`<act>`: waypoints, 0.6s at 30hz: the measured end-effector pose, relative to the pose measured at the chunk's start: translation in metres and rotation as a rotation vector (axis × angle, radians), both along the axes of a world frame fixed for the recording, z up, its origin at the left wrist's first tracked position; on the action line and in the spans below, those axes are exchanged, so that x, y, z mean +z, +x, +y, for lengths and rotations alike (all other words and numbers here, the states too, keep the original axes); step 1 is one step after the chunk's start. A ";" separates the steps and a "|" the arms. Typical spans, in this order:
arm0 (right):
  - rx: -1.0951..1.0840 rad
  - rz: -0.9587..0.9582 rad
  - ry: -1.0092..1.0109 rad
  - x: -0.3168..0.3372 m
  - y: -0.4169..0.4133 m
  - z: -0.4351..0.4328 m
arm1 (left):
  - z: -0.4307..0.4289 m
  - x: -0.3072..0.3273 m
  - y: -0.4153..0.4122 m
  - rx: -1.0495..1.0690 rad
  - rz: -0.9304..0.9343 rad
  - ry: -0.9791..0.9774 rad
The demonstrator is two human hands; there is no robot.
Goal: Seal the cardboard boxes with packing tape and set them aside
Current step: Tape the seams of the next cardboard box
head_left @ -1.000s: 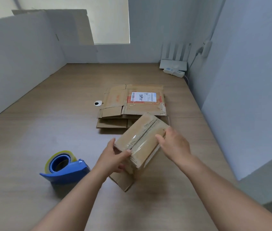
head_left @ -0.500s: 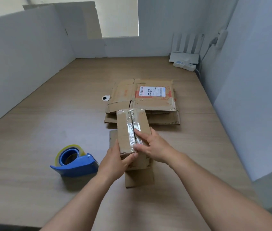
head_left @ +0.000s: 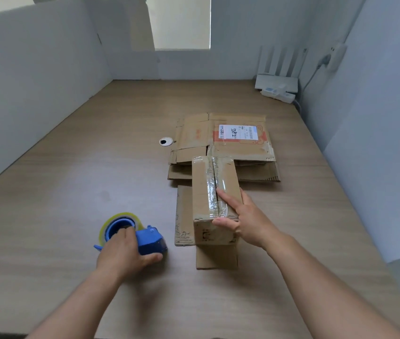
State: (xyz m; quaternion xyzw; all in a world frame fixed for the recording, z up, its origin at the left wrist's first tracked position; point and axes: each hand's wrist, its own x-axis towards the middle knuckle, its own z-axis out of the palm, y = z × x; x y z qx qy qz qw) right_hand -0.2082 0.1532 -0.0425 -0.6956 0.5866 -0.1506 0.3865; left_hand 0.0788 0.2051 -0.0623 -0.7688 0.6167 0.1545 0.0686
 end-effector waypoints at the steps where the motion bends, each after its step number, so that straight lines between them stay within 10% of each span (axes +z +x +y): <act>1: -0.003 -0.005 0.004 0.000 0.000 0.000 | -0.001 -0.006 0.003 -0.034 -0.050 0.028; 11: -0.084 0.028 0.032 0.016 0.006 0.006 | -0.033 0.000 0.031 -0.069 0.064 0.159; 18: -0.048 0.123 -0.236 0.047 0.015 0.016 | -0.024 0.057 0.014 -0.115 0.662 -0.113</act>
